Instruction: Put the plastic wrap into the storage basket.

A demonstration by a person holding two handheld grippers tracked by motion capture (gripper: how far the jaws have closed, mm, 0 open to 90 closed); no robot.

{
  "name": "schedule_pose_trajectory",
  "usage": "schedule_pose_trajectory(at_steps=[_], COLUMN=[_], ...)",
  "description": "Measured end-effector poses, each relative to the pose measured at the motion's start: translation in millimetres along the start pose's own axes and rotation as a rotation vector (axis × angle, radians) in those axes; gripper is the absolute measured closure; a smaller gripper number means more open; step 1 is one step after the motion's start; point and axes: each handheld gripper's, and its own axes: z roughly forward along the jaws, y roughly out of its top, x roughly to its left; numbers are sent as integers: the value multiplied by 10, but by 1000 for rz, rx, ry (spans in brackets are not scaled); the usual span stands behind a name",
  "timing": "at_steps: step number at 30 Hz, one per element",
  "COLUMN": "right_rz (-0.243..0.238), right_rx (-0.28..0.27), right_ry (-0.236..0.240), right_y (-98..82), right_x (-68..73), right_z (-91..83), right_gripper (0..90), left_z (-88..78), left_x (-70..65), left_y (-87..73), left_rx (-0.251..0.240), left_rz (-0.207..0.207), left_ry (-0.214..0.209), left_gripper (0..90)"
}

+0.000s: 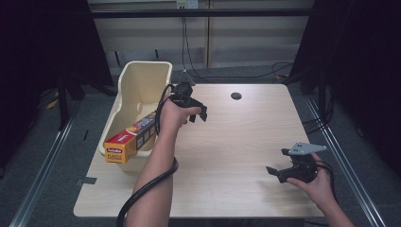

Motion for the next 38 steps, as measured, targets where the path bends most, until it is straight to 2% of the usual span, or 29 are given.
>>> schedule_pose_trajectory(at_steps=[5, 9, 17, 25, 26, 38], right_rz=[-2, -1, 2, -2, -2, 4], right_rx=[-2, 3, 1, 0, 1, 1], right_ry=[-4, 0, -3, -2, -1, -10], right_y=[-1, -4, -9, -8, -9, -11], right_x=[-2, -1, -5, -6, -5, -5], right_z=[-2, -1, -13, -17, -17, -35], right_gripper=[40, 40, 40, 40, 40, 40], left_z=[108, 174, 313, 433, 446, 612], left_x=[-14, -25, -36, -64, -68, -46], left_y=[-23, -39, -84, -126, -129, -208], left_rx=[2, -4, 4, 12, 13, 21], left_rz=[15, 5, 16, 38, 42, 37], left_ry=[-15, -18, -26, -40, -32, -55], left_gripper=[218, 216, 214, 214, 214, 214])
